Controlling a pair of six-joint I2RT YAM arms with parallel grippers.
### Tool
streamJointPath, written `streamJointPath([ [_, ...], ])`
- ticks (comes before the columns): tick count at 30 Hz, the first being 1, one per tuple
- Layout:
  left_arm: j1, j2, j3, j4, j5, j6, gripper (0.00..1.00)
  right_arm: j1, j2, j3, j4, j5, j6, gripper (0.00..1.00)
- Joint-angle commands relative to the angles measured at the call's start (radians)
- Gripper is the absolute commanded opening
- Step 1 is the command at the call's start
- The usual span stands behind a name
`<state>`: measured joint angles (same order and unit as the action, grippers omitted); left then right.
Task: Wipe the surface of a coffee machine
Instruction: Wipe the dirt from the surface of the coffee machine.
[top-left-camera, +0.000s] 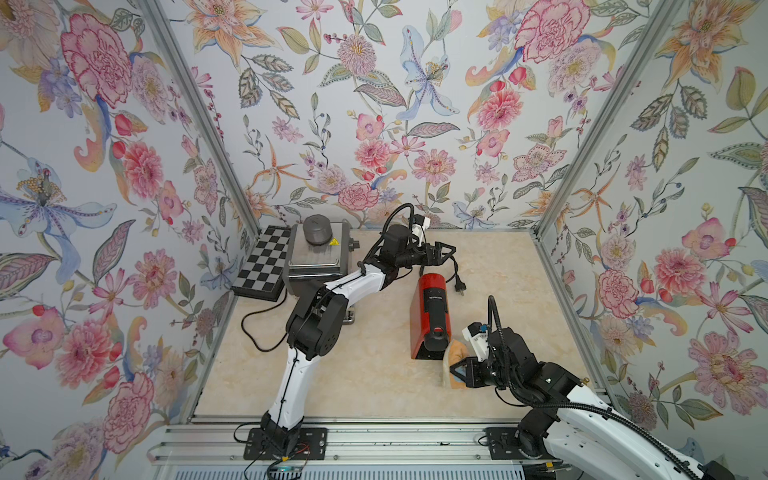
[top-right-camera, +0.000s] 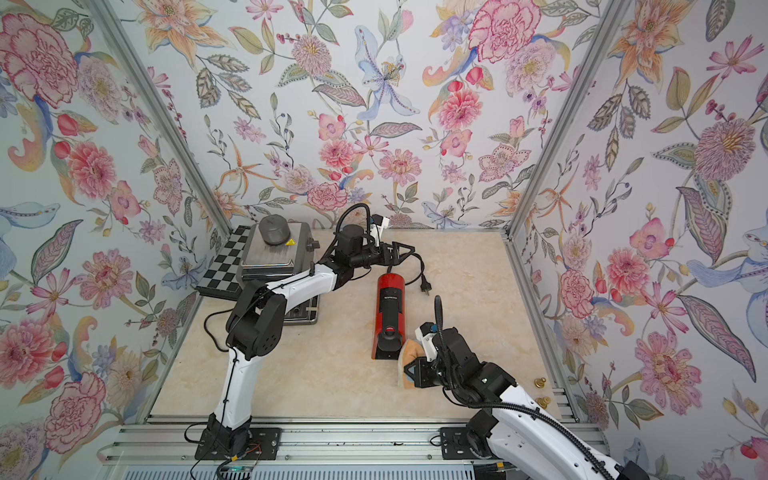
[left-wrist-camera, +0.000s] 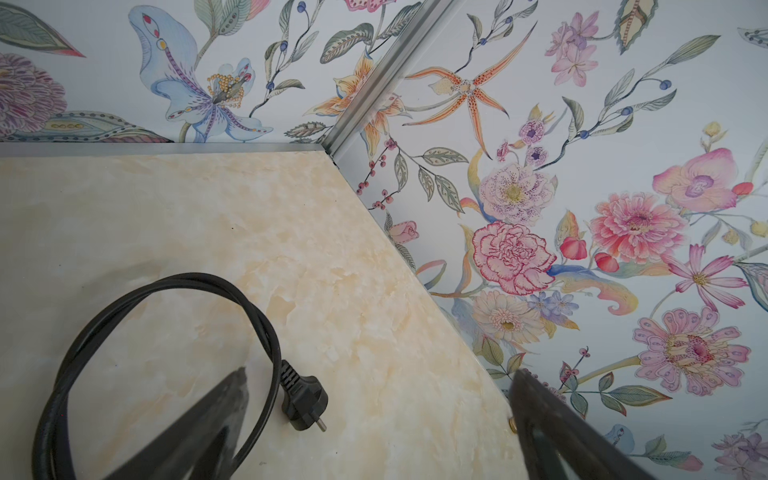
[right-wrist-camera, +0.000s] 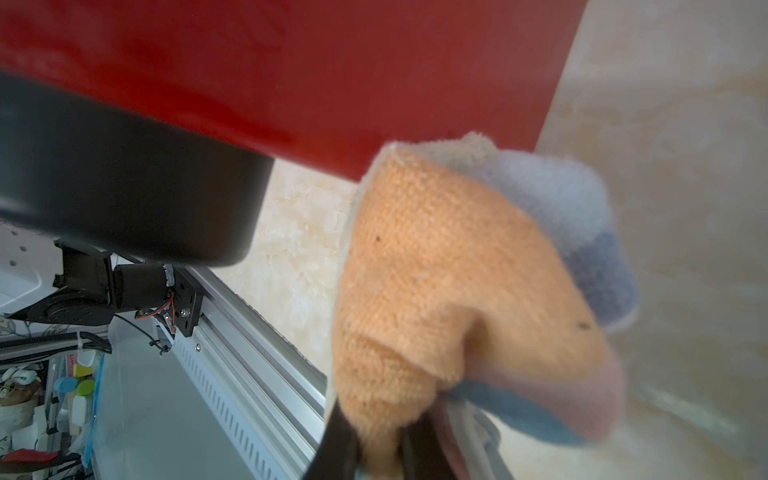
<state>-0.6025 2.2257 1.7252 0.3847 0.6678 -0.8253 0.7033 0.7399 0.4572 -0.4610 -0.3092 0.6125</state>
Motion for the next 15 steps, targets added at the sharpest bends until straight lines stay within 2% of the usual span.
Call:
streamJointPath([
  [1, -0.01, 0.016, -0.015, 0.069, 0.051, -0.037, 0.99, 0.034, 0.032, -0.015, 0.132, -0.029, 0.041, 0.0],
  [6, -0.011, 0.03, -0.019, 0.081, 0.06, -0.045, 0.99, 0.045, 0.041, -0.034, 0.234, -0.056, 0.084, 0.0],
  [15, -0.023, 0.025, -0.049, 0.1, 0.07, -0.054, 0.99, 0.029, 0.116, -0.033, 0.385, -0.02, 0.104, 0.0],
])
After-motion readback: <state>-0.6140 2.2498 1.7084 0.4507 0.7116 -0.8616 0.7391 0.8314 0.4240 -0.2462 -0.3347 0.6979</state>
